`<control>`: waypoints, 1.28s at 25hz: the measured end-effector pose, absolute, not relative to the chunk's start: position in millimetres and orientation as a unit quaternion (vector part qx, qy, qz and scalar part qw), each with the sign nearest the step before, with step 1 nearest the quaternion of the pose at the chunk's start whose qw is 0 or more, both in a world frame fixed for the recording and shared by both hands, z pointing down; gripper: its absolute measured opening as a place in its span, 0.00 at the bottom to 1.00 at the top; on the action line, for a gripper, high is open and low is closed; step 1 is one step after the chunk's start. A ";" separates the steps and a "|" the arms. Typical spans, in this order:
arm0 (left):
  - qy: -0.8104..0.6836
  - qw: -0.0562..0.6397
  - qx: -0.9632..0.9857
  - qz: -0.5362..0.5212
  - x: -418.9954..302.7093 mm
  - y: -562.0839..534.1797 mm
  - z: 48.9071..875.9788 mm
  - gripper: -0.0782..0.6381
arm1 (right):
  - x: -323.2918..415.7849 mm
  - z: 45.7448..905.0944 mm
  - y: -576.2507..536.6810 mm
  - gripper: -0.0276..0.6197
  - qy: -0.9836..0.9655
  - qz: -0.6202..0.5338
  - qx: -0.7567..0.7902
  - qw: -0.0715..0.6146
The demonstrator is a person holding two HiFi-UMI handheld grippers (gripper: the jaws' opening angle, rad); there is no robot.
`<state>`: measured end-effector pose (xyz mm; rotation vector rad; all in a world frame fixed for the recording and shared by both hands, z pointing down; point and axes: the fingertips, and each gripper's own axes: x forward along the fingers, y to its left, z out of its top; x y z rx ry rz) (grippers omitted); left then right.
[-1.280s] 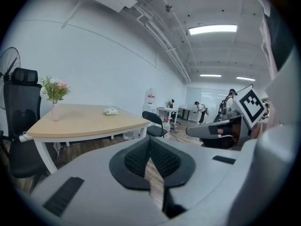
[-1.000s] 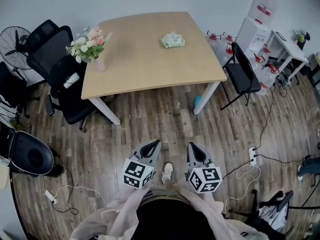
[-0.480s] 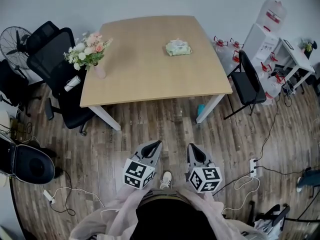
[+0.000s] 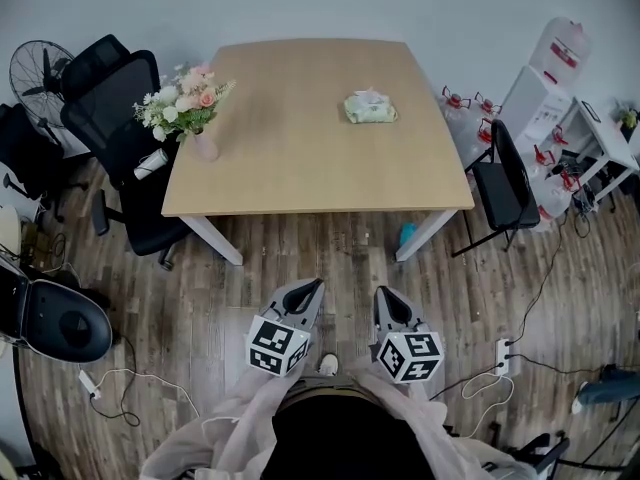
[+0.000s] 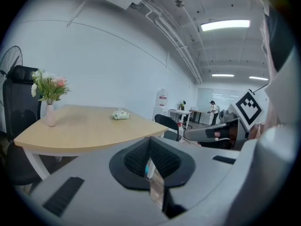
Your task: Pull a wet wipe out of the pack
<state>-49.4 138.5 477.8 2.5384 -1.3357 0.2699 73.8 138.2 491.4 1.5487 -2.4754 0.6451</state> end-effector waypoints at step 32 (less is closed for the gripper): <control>-0.459 0.143 0.870 0.109 -22.4 42.5 485.6 0.12 | 105.1 506.5 49.1 0.06 -0.811 0.253 0.523 0.077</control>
